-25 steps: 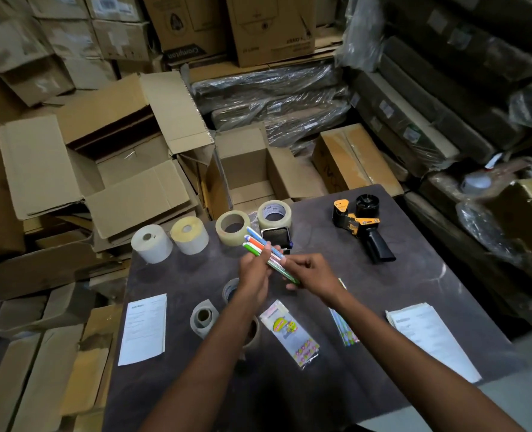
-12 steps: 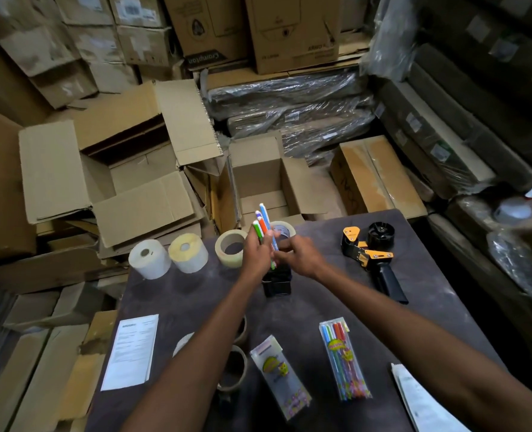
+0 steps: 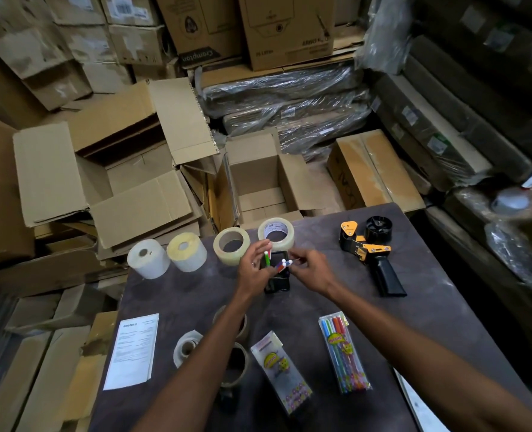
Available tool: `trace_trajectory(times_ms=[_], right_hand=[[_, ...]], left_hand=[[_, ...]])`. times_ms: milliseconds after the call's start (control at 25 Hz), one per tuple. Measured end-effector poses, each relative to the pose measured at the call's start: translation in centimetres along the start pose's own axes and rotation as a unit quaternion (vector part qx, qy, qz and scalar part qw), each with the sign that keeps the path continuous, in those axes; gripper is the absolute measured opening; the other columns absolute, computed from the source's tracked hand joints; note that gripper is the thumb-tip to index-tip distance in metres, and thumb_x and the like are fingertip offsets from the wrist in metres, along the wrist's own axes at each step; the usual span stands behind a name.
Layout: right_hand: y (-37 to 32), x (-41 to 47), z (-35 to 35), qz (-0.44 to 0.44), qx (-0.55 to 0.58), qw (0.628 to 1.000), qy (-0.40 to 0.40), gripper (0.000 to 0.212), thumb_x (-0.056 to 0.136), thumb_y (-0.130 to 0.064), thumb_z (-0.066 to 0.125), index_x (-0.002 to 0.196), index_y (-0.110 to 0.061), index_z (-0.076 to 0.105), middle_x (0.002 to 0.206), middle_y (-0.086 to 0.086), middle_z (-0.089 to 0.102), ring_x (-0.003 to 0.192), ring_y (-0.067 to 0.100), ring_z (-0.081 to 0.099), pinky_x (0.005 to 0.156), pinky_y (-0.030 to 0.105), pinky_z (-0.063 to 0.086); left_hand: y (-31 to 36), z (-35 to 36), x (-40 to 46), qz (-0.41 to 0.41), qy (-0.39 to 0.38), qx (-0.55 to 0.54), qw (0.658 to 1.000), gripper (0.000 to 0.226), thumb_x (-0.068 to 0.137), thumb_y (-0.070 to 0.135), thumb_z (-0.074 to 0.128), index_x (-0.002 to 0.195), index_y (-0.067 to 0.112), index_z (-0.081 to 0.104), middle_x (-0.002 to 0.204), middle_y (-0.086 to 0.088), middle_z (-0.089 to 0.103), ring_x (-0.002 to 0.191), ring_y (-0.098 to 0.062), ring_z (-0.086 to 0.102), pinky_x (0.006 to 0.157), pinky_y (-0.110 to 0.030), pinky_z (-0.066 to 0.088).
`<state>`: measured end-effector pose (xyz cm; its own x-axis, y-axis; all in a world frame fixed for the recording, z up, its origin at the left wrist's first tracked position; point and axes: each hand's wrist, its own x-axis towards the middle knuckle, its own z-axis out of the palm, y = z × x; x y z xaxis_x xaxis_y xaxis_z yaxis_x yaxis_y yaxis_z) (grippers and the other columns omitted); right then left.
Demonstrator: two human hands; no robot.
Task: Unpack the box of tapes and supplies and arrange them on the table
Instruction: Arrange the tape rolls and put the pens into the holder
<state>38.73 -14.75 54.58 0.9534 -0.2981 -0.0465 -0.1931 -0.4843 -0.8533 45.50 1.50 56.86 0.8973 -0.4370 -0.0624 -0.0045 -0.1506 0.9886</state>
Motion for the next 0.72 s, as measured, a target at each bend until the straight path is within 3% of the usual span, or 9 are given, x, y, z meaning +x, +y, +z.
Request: trace_trajectory(times_ms=[120, 200, 280, 480, 720], right_hand=[[0.9, -1.4, 0.1, 0.069, 0.060, 0.995, 0.046, 0.036, 0.090, -0.004, 0.057, 0.122, -0.015, 0.070, 0.101, -0.003, 0.071, 0.093, 0.010, 0.063, 0.080, 0.013, 0.049], [1.4, -2.8, 0.3, 0.114, 0.104, 0.986, 0.066, 0.039, 0.093, -0.005, 0.057, 0.131, -0.012, 0.064, 0.111, -0.003, 0.068, 0.103, 0.011, 0.063, 0.090, 0.020, 0.051], [2.3, -4.3, 0.9, 0.137, 0.135, 0.979, 0.075, 0.036, 0.095, -0.006, 0.058, 0.131, -0.009, 0.063, 0.110, 0.000, 0.069, 0.100, 0.014, 0.065, 0.092, 0.030, 0.056], [4.8, -8.0, 2.5, 0.197, 0.164, 0.960, 0.112, 0.024, 0.093, -0.002, 0.061, 0.116, -0.005, 0.068, 0.084, 0.003, 0.068, 0.071, 0.013, 0.058, 0.064, 0.026, 0.049], [6.6, -12.2, 3.5, 0.239, 0.203, 0.942, 0.115, 0.022, 0.092, 0.004, 0.060, 0.112, 0.001, 0.068, 0.079, 0.007, 0.065, 0.066, 0.016, 0.058, 0.060, 0.027, 0.049]], left_hand=[[0.0, -0.3, -1.7, -0.020, 0.034, -0.056, 0.998, 0.077, 0.060, -0.001, 0.057, 0.136, -0.004, 0.050, 0.133, -0.015, 0.061, 0.127, -0.023, 0.057, 0.106, -0.035, 0.049], [0.0, -0.3, -3.2, -0.021, 0.068, -0.079, 0.994, 0.073, 0.064, 0.000, 0.054, 0.138, -0.001, 0.051, 0.134, -0.009, 0.061, 0.125, -0.017, 0.058, 0.103, -0.028, 0.050], [-0.4, 0.0, -4.5, -0.017, 0.107, -0.100, 0.989, 0.063, 0.069, 0.002, 0.058, 0.132, 0.004, 0.056, 0.126, -0.007, 0.066, 0.116, -0.017, 0.064, 0.094, -0.024, 0.054], [-2.7, 1.8, -8.9, -0.082, 0.124, -0.155, 0.977, 0.034, 0.078, 0.000, 0.065, 0.109, 0.015, 0.067, 0.103, -0.014, 0.073, 0.093, -0.026, 0.070, 0.079, -0.036, 0.058], [-5.0, 3.8, -12.7, -0.186, 0.080, -0.161, 0.966, 0.036, 0.091, -0.012, 0.050, 0.119, 0.006, 0.063, 0.100, -0.012, 0.073, 0.088, -0.024, 0.071, 0.074, -0.031, 0.059]])
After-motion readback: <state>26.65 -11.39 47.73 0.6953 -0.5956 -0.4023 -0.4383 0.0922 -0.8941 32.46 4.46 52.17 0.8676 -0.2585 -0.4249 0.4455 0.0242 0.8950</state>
